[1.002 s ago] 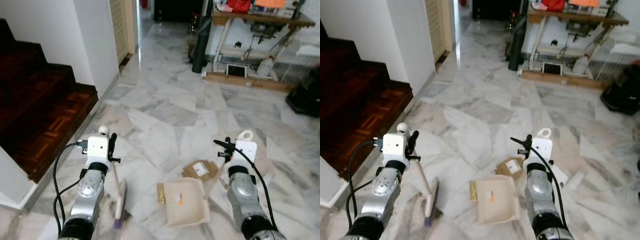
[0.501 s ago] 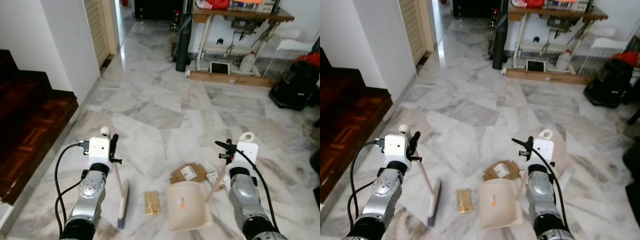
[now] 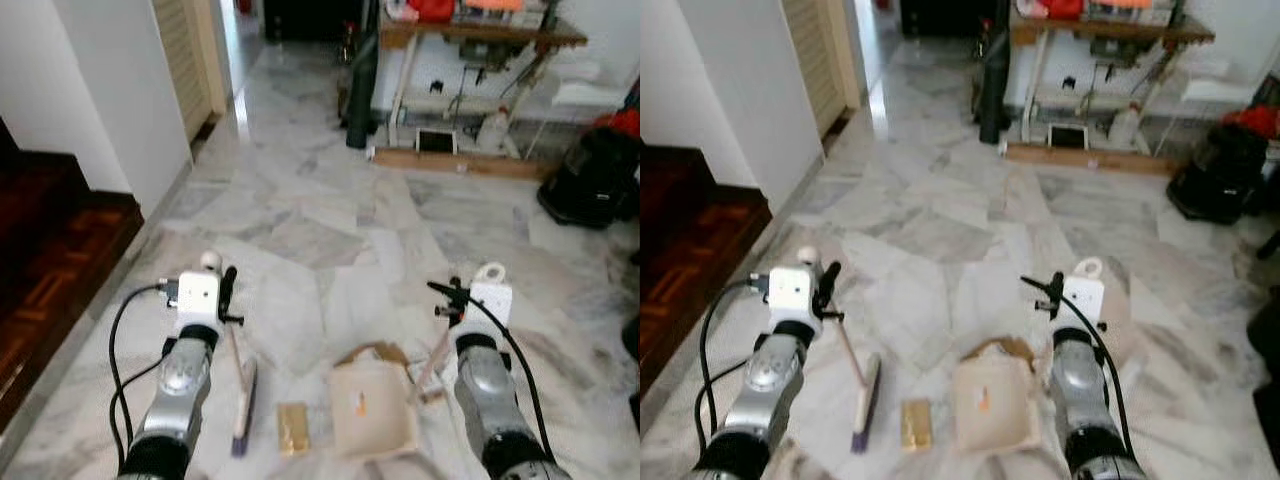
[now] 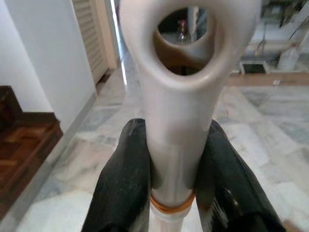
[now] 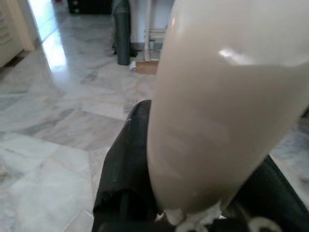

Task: Sweep floor

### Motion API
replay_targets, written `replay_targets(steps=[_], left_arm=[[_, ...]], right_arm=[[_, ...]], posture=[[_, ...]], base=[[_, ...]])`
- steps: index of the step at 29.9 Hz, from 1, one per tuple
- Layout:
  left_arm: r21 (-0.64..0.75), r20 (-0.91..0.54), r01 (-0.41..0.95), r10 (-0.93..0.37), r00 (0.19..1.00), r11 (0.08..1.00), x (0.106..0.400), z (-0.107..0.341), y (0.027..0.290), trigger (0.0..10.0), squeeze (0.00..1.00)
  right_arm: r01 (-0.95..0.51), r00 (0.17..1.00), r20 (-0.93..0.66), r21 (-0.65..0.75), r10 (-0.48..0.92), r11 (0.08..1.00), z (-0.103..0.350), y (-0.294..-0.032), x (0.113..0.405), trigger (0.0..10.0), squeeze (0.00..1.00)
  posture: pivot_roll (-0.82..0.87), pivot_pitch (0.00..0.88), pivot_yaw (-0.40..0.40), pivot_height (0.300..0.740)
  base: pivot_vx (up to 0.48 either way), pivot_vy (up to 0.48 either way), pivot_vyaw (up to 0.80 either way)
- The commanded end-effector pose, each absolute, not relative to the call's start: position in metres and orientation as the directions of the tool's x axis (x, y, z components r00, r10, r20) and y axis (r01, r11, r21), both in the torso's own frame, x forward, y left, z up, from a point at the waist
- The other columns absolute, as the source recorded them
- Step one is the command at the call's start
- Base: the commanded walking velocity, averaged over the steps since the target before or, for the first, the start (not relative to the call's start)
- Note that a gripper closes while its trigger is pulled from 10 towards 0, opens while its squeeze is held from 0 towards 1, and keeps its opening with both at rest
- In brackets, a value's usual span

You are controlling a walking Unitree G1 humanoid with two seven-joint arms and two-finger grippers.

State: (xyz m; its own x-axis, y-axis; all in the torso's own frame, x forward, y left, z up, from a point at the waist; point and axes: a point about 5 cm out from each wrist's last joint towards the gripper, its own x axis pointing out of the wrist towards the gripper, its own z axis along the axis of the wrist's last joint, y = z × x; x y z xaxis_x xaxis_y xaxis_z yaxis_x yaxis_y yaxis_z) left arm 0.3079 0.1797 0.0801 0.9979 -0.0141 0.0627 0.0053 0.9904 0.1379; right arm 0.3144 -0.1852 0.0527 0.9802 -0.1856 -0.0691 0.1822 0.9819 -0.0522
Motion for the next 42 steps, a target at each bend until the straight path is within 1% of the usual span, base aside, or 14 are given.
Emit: replay_targets(steps=[1, 19, 29, 33, 36, 42], left_arm=[[0.151, 0.106, 0.011, -0.027, 0.994, 0.989, 0.313, 0.09, 0.177, 10.0, 0.0], [0.154, 0.099, 0.008, -0.024, 0.995, 0.988, 0.314, 0.09, 0.182, 10.0, 0.0], [0.158, 0.09, 0.004, -0.019, 0.996, 0.987, 0.317, 0.09, 0.186, 10.0, 0.0], [0.158, 0.086, 0.0, -0.014, 0.996, 0.987, 0.317, 0.089, 0.187, 10.0, 0.0], [0.157, 0.087, -0.001, -0.013, 0.996, 0.988, 0.317, 0.089, 0.187, 10.0, 0.0], [0.157, 0.078, 0.004, -0.017, 0.997, 0.988, 0.319, 0.088, 0.188, 10.0, 0.0]], right_arm=[[0.197, 0.98, -0.031, -0.039, -0.198, 0.98, 0.06, -0.189, 0.316, 10.0, 0.0], [0.232, 0.962, -0.126, -0.093, -0.243, 0.968, 0.042, -0.197, 0.306, 10.0, 0.0], [0.275, 0.933, -0.2, -0.134, -0.297, 0.952, 0.028, -0.205, 0.296, 10.0, 0.0], [0.288, 0.908, -0.264, -0.172, -0.325, 0.942, 0.018, -0.209, 0.29, 10.0, 0.0], [0.308, 0.897, -0.283, -0.151, -0.339, 0.939, 0.015, -0.211, 0.288, 10.0, 0.0], [0.328, 0.889, -0.281, -0.156, -0.36, 0.932, 0.015, -0.214, 0.288, 10.0, 0.0]], posture=[[-0.04, 0.0, -0.028, 0.74], [-0.05, 0.0, -0.022, 0.74], [-0.06, 0.0, -0.021, 0.74], [-0.06, 0.0, -0.023, 0.74], [-0.06, 0.0, -0.025, 0.74], [-0.06, 0.0, -0.025, 0.74]], base=[[0.0, 0.0, 0.0], [0.0, 0.0, 0.0], [0.0, 0.0, 0.0], [0.0, 0.0, 0.0], [0.0, 0.0, 0.0], [0.0, 0.0, 0.0]])
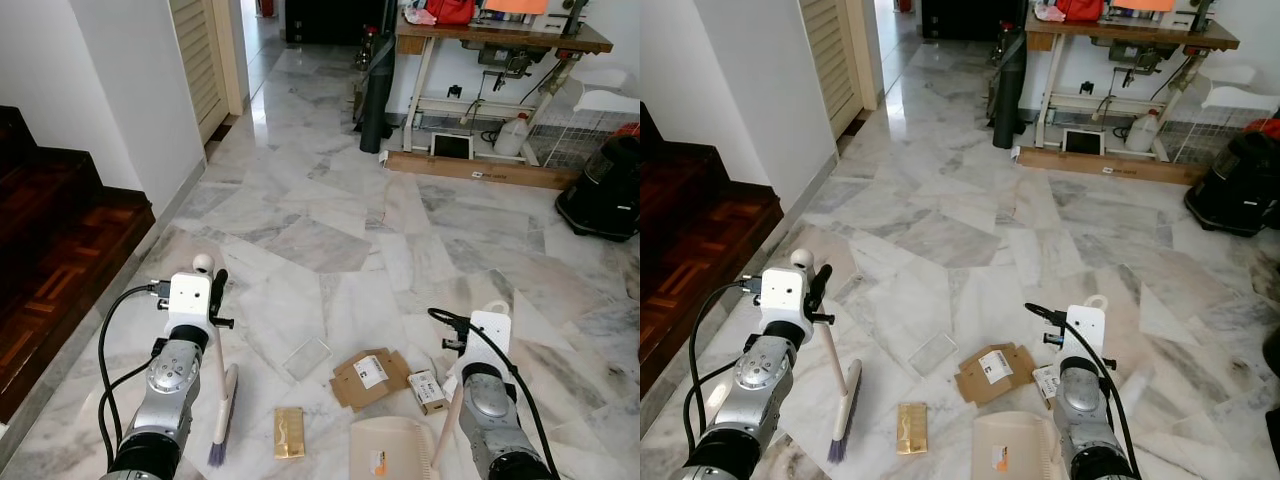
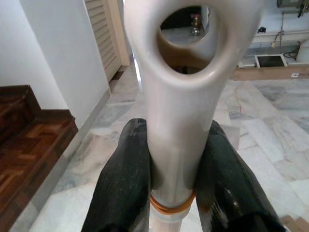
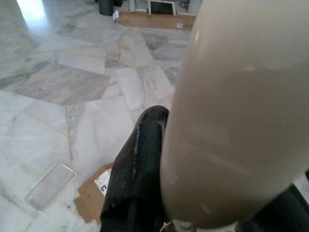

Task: Sweep floor

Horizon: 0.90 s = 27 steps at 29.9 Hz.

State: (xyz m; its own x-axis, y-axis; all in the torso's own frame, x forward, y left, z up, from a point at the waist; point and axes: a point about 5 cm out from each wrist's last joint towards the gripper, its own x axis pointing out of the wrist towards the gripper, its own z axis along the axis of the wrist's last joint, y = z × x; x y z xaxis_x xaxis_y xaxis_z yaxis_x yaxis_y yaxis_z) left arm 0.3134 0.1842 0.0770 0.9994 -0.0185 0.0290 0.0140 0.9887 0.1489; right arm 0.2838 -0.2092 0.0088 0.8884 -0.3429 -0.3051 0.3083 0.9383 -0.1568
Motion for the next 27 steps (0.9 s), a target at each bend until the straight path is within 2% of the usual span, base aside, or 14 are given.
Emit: replay_targets(steps=[1, 27], left_arm=[[0.157, 0.074, 0.008, -0.019, 0.997, 0.988, 0.32, 0.0881, 0.1883, 10.0, 0.0], [0.154, 0.072, 0.03, -0.041, 0.997, 0.988, 0.326, 0.0928, 0.1894, 10.0, 0.0]], right_arm=[[0.33, 0.892, -0.273, -0.151, -0.361, 0.932, 0.0157, -0.2135, 0.2887, 10.0, 0.0], [0.33, 0.908, -0.229, -0.127, -0.352, 0.935, 0.0223, -0.2109, 0.2954, 10.0, 0.0]], posture=[[-0.06, 0.0, -0.025, 0.74], [-0.04, 0.0, -0.019, 0.74]], base=[[0.0, 0.0, 0.0], [0.0, 0.0, 0.0]])
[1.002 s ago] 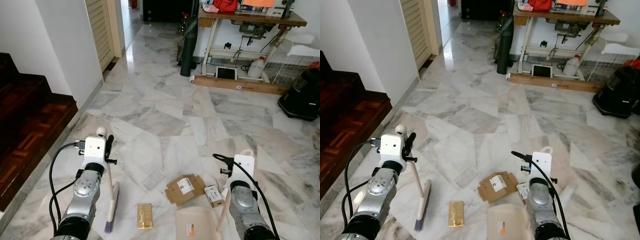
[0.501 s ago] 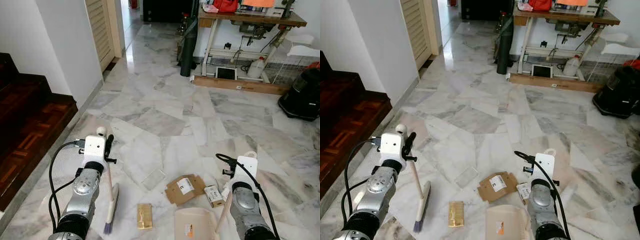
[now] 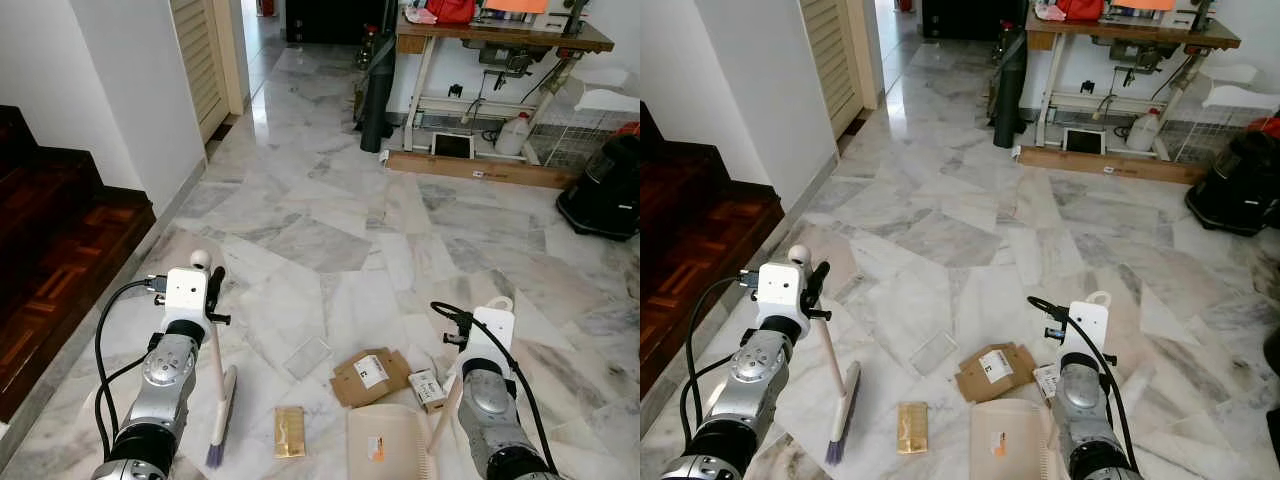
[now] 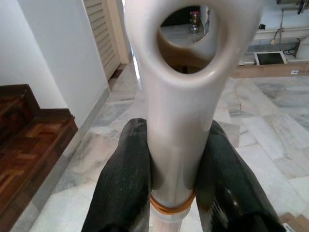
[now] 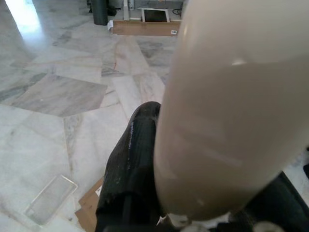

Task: Sweep floor

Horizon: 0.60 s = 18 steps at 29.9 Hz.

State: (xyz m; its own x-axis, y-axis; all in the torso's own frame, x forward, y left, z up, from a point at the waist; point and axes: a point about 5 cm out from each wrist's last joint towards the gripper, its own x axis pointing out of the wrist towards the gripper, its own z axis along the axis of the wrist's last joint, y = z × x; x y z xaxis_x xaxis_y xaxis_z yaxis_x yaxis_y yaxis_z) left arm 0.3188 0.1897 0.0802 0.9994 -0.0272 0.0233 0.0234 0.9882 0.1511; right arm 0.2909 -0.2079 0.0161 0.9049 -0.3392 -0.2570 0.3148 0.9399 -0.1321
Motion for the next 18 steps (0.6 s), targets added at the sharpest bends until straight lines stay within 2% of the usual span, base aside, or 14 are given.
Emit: replay_targets(steps=[1, 5, 10, 18], left_arm=[[0.154, 0.072, 0.03, -0.041, 0.997, 0.988, 0.326, 0.093, 0.189, 10.0, 0.0], [0.092, 0.042, 0.024, -0.028, 0.999, 0.995, 0.328, 0.09, 0.19, 10.0, 0.0], [0.003, 0.013, -0.049, 0.048, 0.999, 0.999, 0.329, 0.088, 0.205, 10.0, 0.0], [-0.015, 0.007, -0.037, 0.037, 0.999, 0.999, 0.33, 0.088, 0.209, 10.0, 0.0]], right_arm=[[0.33, 0.908, -0.229, -0.127, -0.352, 0.935, 0.022, -0.211, 0.295, 10.0, 0.0], [0.324, 0.904, -0.25, -0.13, -0.347, 0.937, 0.018, -0.21, 0.293, 10.0, 0.0], [0.319, 0.896, -0.278, -0.137, -0.345, 0.938, 0.013, -0.208, 0.291, 10.0, 0.0], [0.315, 0.895, -0.289, -0.135, -0.341, 0.939, 0.011, -0.207, 0.289, 10.0, 0.0]], posture=[[-0.04, 0.0, -0.019, 0.74], [-0.04, 0.0, -0.017, 0.74], [-0.03, 0.0, -0.018, 0.74], [-0.03, 0.0, -0.016, 0.74]], base=[[0.0, 0.0, 0.0], [0.0, 0.0, 0.0], [0.0, 0.0, 0.0], [0.0, 0.0, 0.0]])
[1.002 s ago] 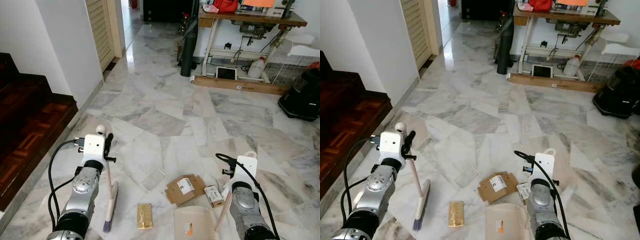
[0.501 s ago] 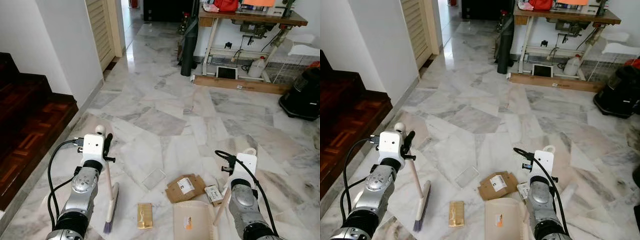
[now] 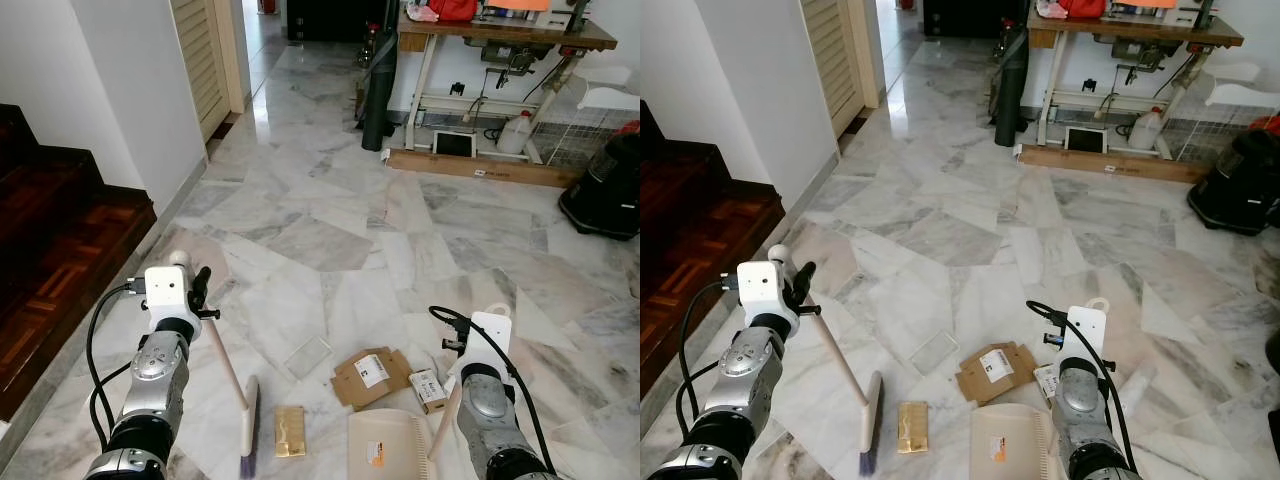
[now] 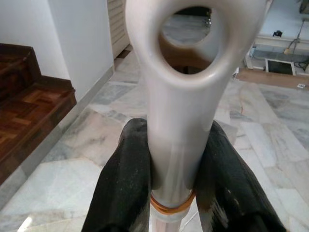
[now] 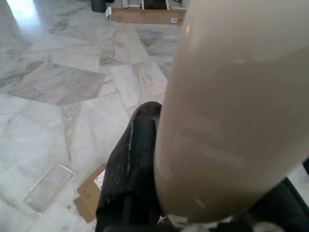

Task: Sweep floor

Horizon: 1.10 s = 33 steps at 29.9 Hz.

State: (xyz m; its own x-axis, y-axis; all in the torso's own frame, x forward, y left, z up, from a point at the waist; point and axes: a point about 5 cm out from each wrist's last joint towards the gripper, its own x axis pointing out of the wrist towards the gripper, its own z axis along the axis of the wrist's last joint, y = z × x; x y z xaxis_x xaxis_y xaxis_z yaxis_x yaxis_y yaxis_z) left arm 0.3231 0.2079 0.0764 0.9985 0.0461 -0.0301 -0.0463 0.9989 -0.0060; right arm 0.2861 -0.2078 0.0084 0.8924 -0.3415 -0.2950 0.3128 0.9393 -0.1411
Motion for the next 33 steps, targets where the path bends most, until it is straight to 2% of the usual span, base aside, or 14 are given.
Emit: replay_targets(steps=[1, 21, 33], left_arm=[[-0.016, 0.007, -0.034, 0.034, 0.999, 0.999, 0.33, 0.088, 0.208, 10.0, 0.0], [0.033, -0.019, 0.012, -0.011, 1.0, 0.999, 0.331, 0.085, 0.206, 10.0, 0.0], [0.023, -0.041, 0.102, -0.101, 0.994, 0.995, 0.332, 0.083, 0.196, 10.0, 0.0]], right_arm=[[0.316, 0.894, -0.29, -0.134, -0.342, 0.939, 0.011, -0.207, 0.289, 10.0, 0.0], [0.308, 0.86, -0.379, -0.147, -0.341, 0.94, -0.006, -0.204, 0.276, 10.0, 0.0], [0.313, 0.852, -0.393, -0.15, -0.347, 0.938, -0.006, -0.205, 0.278, 10.0, 0.0]], posture=[[-0.03, 0.0, -0.016, 0.74], [-0.03, 0.0, -0.01, 0.74], [-0.03, 0.0, -0.013, 0.74]], base=[[0.0, 0.0, 0.0], [0.0, 0.0, 0.0], [0.0, 0.0, 0.0]])
